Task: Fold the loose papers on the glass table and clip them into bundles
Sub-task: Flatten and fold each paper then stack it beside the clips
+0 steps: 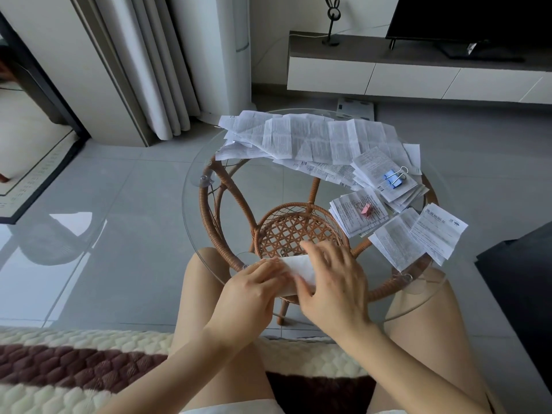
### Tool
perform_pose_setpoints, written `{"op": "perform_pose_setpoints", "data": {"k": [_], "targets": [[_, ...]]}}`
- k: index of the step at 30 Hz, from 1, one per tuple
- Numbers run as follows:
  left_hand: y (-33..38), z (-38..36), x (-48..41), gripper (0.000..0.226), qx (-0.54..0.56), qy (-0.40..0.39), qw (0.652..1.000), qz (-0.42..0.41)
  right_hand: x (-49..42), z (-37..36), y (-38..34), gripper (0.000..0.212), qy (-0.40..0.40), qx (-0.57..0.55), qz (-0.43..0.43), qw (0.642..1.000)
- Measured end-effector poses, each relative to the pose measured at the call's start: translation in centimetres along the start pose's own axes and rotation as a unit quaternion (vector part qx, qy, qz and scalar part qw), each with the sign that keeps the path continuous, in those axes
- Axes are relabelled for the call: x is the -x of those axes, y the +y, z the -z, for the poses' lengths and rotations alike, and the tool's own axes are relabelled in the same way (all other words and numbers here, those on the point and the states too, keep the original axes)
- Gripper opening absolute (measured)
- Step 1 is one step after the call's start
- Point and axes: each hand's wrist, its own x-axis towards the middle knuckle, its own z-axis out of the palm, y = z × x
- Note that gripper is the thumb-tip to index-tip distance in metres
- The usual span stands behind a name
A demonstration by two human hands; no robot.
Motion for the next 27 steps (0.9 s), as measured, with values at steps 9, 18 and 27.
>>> {"op": "perform_pose_setpoints", "data": {"k": [9,18,27], "targets": [[0.0,0.7,0.1,0.034,-0.008,-0.043,0.999,0.0,2.2,-1.1,0.8,0.042,-0.067,-0.03,-0.031,0.997],[-0.4,1.9,-1.3,0.029,-0.047,-0.114,0.992,0.013,2.6,-0.6,2.2,0.05,-0.103,-0.169,-0.07,0.978],[0.6,3.6,-7.3,0.057,-0.156,-0.34,0.909,0.186,3.2,1.7,3.4,0.033,-0.071,-0.211,-0.055,0.973]]}}
